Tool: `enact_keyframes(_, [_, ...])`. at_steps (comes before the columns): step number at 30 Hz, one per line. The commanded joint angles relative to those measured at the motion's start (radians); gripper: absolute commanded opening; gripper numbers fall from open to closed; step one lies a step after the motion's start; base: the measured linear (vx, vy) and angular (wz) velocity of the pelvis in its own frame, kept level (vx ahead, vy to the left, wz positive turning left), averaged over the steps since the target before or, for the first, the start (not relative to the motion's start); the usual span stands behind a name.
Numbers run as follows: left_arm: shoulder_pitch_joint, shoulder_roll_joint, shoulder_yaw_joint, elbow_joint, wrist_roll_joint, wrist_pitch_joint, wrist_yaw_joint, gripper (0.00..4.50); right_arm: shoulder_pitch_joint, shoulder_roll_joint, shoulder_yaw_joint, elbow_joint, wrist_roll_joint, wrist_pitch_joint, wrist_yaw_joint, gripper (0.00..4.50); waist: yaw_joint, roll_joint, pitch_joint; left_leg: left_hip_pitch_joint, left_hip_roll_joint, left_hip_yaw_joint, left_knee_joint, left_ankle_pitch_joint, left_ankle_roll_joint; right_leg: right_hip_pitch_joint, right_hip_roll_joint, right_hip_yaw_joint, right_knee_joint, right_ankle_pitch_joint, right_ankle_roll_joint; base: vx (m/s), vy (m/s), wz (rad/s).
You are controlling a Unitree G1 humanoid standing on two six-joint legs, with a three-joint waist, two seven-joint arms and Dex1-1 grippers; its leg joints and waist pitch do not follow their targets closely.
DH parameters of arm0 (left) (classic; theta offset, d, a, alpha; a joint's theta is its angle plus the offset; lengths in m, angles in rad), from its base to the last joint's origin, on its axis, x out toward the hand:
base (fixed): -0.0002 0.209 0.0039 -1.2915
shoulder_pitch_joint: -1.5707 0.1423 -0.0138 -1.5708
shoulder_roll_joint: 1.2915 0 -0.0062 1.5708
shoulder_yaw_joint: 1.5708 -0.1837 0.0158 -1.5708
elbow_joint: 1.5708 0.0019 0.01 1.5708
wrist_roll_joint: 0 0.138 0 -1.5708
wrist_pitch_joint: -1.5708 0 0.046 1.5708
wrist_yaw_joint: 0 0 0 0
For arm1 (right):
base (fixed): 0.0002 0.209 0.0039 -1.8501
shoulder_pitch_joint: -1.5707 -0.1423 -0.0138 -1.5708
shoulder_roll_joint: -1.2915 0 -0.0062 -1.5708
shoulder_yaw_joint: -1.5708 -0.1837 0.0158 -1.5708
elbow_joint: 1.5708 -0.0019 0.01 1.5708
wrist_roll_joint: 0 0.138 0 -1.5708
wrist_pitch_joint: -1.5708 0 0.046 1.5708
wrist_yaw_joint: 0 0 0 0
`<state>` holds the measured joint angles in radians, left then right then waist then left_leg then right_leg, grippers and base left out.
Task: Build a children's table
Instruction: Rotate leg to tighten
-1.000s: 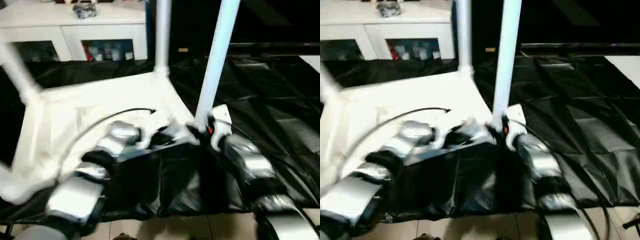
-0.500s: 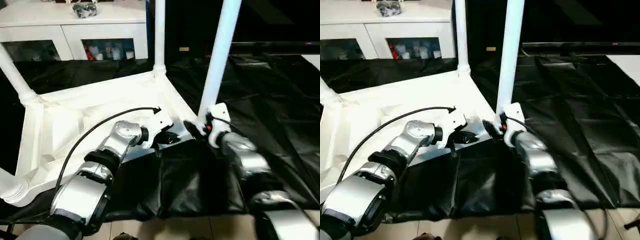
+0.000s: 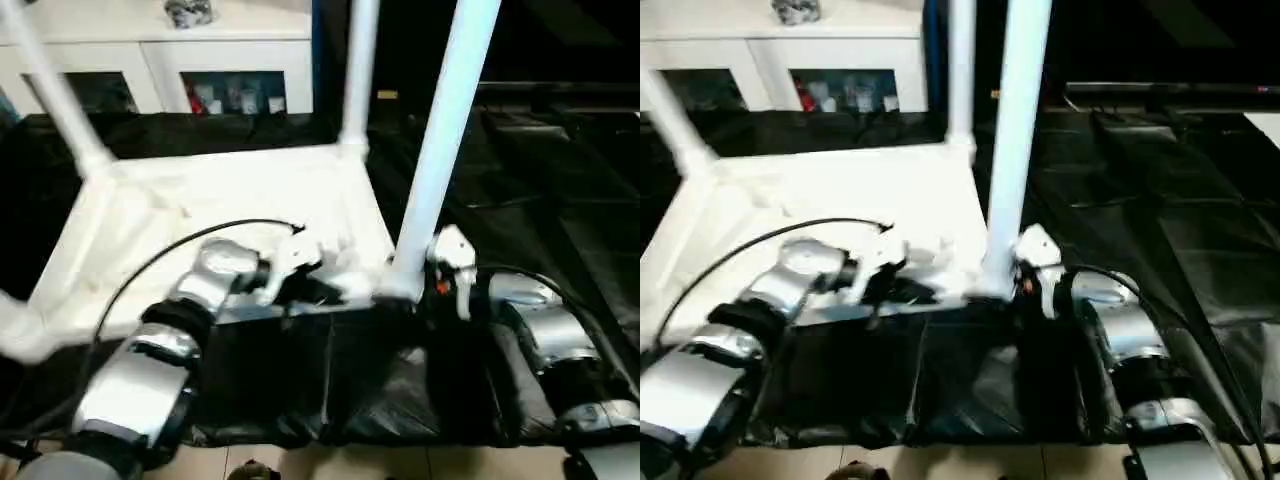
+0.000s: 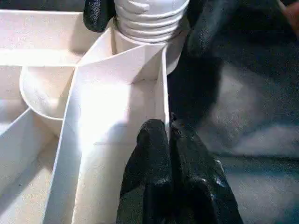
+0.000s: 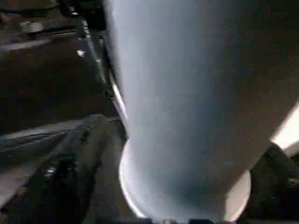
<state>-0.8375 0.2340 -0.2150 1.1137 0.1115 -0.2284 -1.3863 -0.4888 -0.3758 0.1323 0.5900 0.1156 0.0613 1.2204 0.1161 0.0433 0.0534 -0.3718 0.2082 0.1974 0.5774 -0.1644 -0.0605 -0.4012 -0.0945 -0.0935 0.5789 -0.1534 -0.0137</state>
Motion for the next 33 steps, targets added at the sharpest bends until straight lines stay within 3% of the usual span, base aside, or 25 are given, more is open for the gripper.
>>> enact_keyframes(1, [-0.01,-0.031,-0.024,-0.049,-0.014,-0.034,-0.046,0.0,0.002,0.019,0.069,-0.04,0.001,0.02,0.052,3.55,-0.001,-0.015,-0.068,0.024,0.031,-0.012,-0.063,-0.292,0.069,0.045,-0.061,0.043,-0.074,-0.345,-0.221,0.0,0.0,0.0])
enact_keyframes(6, [-0.003,-0.021,-0.021,-0.05,-0.014,-0.04,-0.063,0.0,0.006,0.015,0.075,-0.057,0.007,0.039,0.068,3.3,0.0,-0.018,-0.068,0.023,0.031,-0.013,-0.065,-0.288,0.06,0.045,-0.063,0.043,-0.075,-0.375,-0.201,0.0,0.0,0.0])
enact_keyframes(14, [0.008,-0.02,-0.02,-0.055,-0.018,-0.029,-0.068,0.0,0.029,0.041,0.067,-0.082,0.018,0.068,0.045,2.78,0.001,-0.018,-0.072,0.016,0.03,-0.013,-0.062,-0.234,0.073,0.048,-0.063,0.044,-0.067,-0.308,-0.209,0.0,0.0,0.0])
enact_keyframes(18, [0.003,-0.035,-0.003,-0.045,-0.022,0.009,-0.01,0.0,0.027,0.084,0.029,-0.06,-0.004,0.058,-0.103,2.76,-0.002,-0.015,-0.07,0.017,0.031,-0.013,-0.064,-0.246,0.059,0.046,-0.063,0.043,-0.067,-0.328,-0.207,0.0,0.0,0.0])
enact_keyframes(21, [-0.008,-0.045,-0.001,-0.035,-0.01,0.029,0.046,0.0,0.011,0.116,0.002,-0.026,-0.02,0.05,-0.21,2.74,-0.01,-0.018,-0.066,0.019,0.027,-0.015,-0.067,-0.28,0.038,0.044,-0.064,0.041,-0.076,-0.404,-0.186,0.0,0.0,0.0])
enact_keyframes(22, [-0.034,-0.085,0.009,-0.014,0.005,0.067,0.173,0.0,-0.029,0.188,-0.06,0.048,-0.031,0.079,-0.433,2.74,-0.013,-0.018,-0.064,0.018,0.027,-0.017,-0.069,-0.288,0.031,0.044,-0.065,0.04,-0.078,-0.43,-0.175,0.0,0.0,0.0])
enact_keyframes(24, [-0.041,-0.101,0.014,-0.009,0.005,0.079,0.206,0.0,-0.038,0.21,-0.077,0.064,-0.028,0.09,-0.486,2.74,-0.026,-0.017,-0.063,0.026,0.025,-0.022,-0.071,-0.322,0.006,0.038,-0.065,0.037,-0.084,-0.477,-0.167,0.0,0.0,0.0])
enact_keyframes(26, [-0.05,-0.132,0.017,-0.008,0.007,0.089,0.254,0.0,-0.055,0.261,-0.097,0.096,-0.038,0.105,-0.606,2.74,-0.034,-0.02,-0.061,0.025,0.021,-0.021,-0.07,-0.329,0.01,0.039,-0.065,0.037,-0.094,-0.502,-0.147,0.0,0.0,0.0])
enact_keyframes(28, [-0.058,-0.186,0.022,-0.009,0.004,0.109,0.322,0.0,-0.071,0.306,-0.101,0.127,-0.061,0.094,-0.708,2.74,-0.041,-0.021,-0.064,0.019,0.021,-0.023,-0.072,-0.307,0.008,0.042,-0.065,0.039,-0.086,-0.469,-0.152,0.0,0.0,0.0])
enact_keyframes(30, [-0.059,-0.206,0.021,-0.007,0.005,0.112,0.347,0.0,-0.077,0.322,-0.1,0.139,-0.07,0.075,-0.739,2.74,-0.04,-0.02,-0.065,0.025,0.018,-0.016,-0.066,-0.296,0.025,0.037,-0.062,0.043,-0.09,-0.428,-0.162,0.0,0.0,0.0])
enact_keyframes(31, [-0.057,-0.21,0.014,-0.007,0.013,0.098,0.354,0.0,-0.082,0.329,-0.099,0.147,-0.077,0.048,-0.748,3.09,-0.039,-0.015,-0.066,0.022,0.017,-0.017,-0.066,-0.292,0.028,0.041,-0.062,0.042,-0.088,-0.415,-0.165,0.0,0.0,0.0])
enact_keyframes(33, [-0.054,-0.21,0.004,-0.007,0.026,0.08,0.367,0.0,-0.091,0.335,-0.102,0.158,-0.088,0.021,-0.768,3.44,-0.039,-0.017,-0.069,0.02,0.019,-0.015,-0.066,-0.274,0.038,0.043,-0.06,0.043,-0.081,-0.357,-0.179,0.0,0.0,0.0])
